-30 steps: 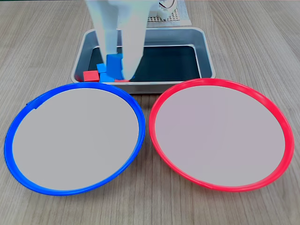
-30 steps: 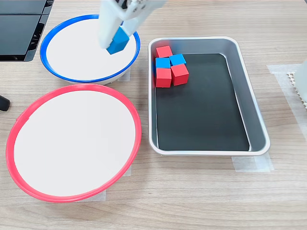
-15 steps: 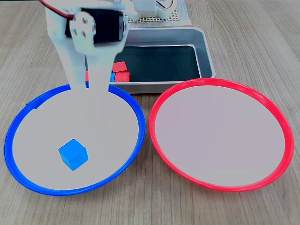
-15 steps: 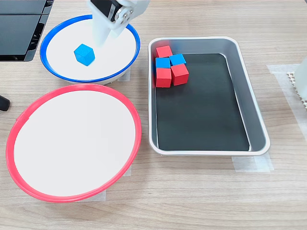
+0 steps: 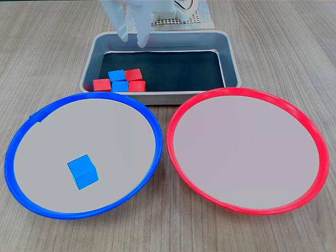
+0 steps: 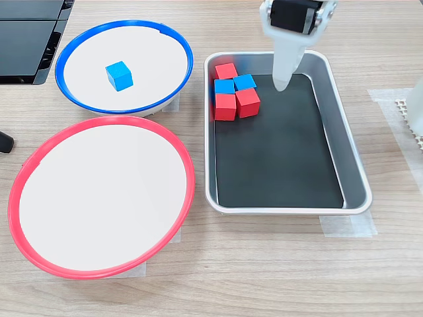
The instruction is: Move six blocks tray to matching dishes
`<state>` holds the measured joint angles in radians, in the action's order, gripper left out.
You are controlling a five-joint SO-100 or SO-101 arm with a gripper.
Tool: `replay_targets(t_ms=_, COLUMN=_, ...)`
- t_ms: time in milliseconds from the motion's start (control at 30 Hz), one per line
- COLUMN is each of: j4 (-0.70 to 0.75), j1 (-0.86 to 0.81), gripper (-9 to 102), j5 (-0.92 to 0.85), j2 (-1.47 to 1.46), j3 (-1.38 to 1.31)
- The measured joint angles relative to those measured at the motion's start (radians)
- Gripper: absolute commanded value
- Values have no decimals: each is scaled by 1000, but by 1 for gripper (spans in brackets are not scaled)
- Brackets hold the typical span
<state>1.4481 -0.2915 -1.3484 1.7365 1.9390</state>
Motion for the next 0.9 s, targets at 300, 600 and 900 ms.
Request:
replay_targets(t_ms=300, j4=-281, j1=92, gripper=15, j5=75, j2=-49, j3=75)
replay_targets(t_ms=600, j4=-374, j1=55, gripper=15, j5=20, j2=-163, j3=51)
replay_targets(t_ms=900, j4=-316, j1=14, gripper=0, j5=-51, j2=-149, j3=34)
